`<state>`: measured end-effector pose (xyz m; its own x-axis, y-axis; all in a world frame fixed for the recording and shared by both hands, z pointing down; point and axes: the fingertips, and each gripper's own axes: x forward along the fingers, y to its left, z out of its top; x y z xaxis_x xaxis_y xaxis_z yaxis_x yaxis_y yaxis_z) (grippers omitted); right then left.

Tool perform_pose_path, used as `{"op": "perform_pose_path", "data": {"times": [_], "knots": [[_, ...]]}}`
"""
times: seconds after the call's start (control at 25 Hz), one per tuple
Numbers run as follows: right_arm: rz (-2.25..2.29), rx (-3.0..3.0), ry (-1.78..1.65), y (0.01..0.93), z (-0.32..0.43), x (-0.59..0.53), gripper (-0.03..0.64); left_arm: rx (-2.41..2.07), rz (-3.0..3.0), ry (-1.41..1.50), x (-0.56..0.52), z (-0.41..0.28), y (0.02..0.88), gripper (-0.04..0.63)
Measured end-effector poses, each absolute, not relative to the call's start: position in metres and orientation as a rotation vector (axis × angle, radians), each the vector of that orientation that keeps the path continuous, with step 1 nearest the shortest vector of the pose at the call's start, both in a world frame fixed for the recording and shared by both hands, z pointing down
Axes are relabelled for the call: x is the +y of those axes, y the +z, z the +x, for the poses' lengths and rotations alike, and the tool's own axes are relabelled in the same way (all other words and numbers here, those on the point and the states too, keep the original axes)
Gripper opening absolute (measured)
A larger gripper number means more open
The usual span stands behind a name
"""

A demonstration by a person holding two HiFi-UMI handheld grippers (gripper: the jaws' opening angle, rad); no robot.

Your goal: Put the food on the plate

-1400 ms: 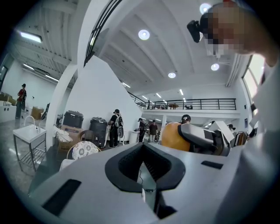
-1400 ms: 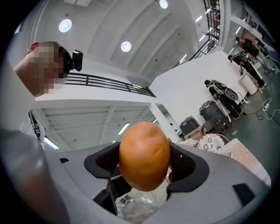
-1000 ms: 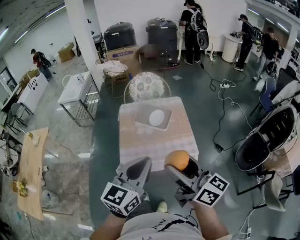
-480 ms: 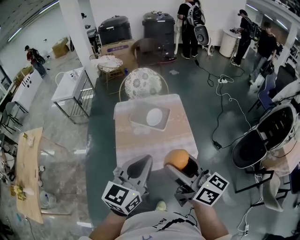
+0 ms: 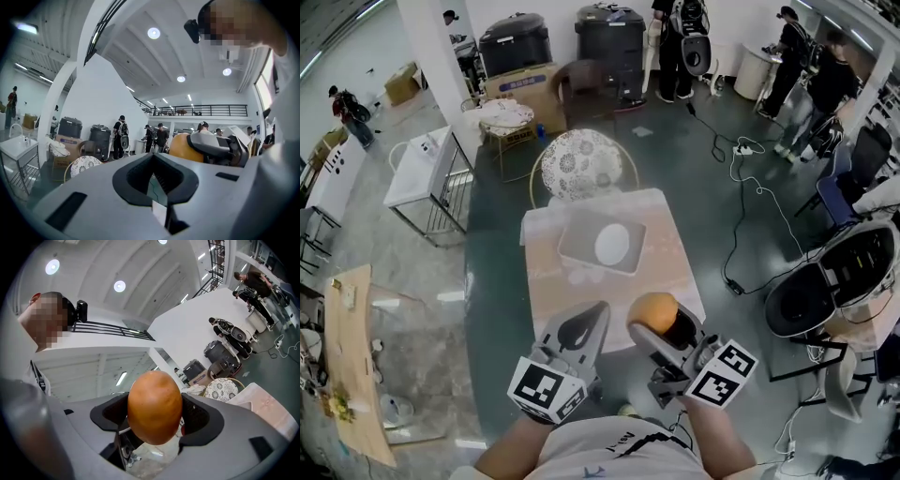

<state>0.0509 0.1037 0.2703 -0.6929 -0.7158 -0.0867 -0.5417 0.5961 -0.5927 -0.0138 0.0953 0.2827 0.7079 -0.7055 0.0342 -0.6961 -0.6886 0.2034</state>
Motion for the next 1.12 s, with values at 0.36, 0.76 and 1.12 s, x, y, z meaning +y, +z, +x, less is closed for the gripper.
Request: {"op": "perform_pose_path", "data": {"times": [0.36, 0.76, 1.12], "knots": [[-1.153, 2.501, -0.832, 0.297, 0.025, 0.03, 0.325, -1.082, 2.724, -0.086, 0.013, -0.044, 0.304, 0.006], [-1.25, 2.521, -0.924, 0.349, 0.027, -0.041, 0.325, -1.085, 2.688, -0.052, -0.054, -0.044, 0.345, 0.006], [-1.282, 2.59, -1.051, 0.428, 0.041, -0.125, 0.325, -1.147, 2.642, -0.008, -0.12, -0.03, 0.397, 0.006]]}}
